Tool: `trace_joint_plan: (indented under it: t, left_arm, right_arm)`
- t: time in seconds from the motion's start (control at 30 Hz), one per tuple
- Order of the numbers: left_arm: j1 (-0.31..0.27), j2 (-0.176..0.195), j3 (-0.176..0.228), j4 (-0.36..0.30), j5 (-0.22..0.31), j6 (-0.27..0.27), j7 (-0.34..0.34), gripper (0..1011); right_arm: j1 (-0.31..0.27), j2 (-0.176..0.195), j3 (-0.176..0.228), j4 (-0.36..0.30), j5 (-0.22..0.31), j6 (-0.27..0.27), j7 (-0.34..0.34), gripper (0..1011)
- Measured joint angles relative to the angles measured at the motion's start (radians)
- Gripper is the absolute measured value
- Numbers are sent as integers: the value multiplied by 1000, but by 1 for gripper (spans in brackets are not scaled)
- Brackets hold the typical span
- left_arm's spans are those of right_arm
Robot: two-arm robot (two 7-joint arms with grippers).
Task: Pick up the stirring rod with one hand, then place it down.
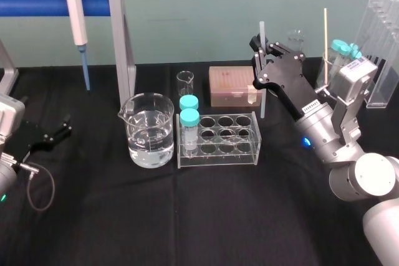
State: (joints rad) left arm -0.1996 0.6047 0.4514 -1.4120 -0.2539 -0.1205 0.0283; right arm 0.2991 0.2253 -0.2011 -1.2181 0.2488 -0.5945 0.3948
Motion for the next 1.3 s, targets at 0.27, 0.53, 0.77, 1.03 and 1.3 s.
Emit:
trace_joint_plan:
  t: [0.27,0.53,0.77,1.03,1.3]
  left_arm:
    - [0,0,0,0,0,0,0,1000]
    - [0,0,0,0,0,0,0,1000]
    - [0,0,0,0,0,0,0,1000]
    - [0,0,0,0,0,0,0,1000]
    - [0,0,0,0,0,0,0,1000]
  right_arm:
    - [0,0,0,0,0,0,0,66]
    - [0,0,0,0,0,0,0,66]
    - [0,0,0,0,0,0,0,66]
    - [0,0,0,0,0,0,0,66]
    - [0,0,0,0,0,0,0,66]
